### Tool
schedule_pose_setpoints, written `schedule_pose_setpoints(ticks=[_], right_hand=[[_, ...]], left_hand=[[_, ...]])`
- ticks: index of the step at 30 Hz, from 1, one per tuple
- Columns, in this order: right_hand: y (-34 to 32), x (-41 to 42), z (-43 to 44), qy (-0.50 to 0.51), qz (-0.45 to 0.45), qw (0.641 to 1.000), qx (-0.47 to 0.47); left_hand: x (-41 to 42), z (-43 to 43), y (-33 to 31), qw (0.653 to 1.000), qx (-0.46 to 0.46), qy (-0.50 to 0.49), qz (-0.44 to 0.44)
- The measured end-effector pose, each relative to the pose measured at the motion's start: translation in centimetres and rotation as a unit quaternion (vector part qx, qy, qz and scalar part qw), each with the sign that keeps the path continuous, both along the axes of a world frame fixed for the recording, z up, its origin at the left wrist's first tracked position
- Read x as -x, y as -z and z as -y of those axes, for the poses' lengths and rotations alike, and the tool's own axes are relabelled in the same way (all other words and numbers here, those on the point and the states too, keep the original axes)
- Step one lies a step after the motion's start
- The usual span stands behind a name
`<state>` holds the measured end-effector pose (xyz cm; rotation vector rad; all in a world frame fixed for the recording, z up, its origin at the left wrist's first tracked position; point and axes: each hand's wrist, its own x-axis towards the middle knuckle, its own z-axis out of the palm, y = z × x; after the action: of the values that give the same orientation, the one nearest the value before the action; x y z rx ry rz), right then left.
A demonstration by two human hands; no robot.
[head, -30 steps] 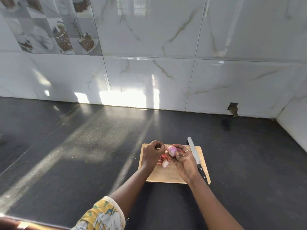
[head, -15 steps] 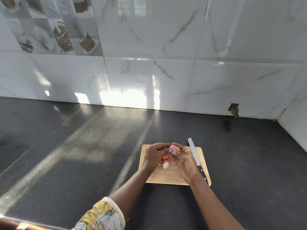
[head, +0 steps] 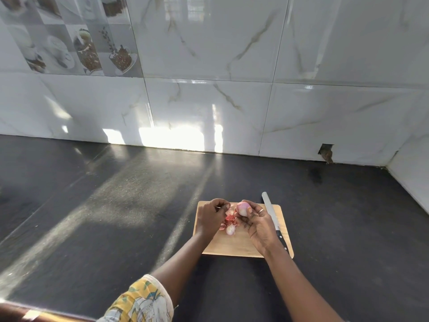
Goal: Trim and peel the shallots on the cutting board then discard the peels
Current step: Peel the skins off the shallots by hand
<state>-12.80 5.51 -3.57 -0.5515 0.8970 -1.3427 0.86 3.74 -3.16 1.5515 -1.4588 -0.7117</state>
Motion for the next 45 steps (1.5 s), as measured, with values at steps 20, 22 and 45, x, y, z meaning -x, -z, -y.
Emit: schedule_pose_setpoints(ticks=[20, 22, 45], right_hand=[[0.8, 0.1, -0.1, 0.026, -0.158, 0.985, 0.062], [0.9, 0.1, 0.0, 0.028, -0.177, 0.982, 0.064], [0.6, 0.1, -0.5, 0.012, -0.302, 0.946, 0.113]], left_hand=[[-0.1, 0.3, 0.4, 0.996, -0.012, 0.028, -0.083], [-0.1, 0.1, 0.3, 0.995, -0.006, 0.034, -0.092], [-0.3, 0.2, 1.1, 0.983, -0.016, 0.129, -0.129]])
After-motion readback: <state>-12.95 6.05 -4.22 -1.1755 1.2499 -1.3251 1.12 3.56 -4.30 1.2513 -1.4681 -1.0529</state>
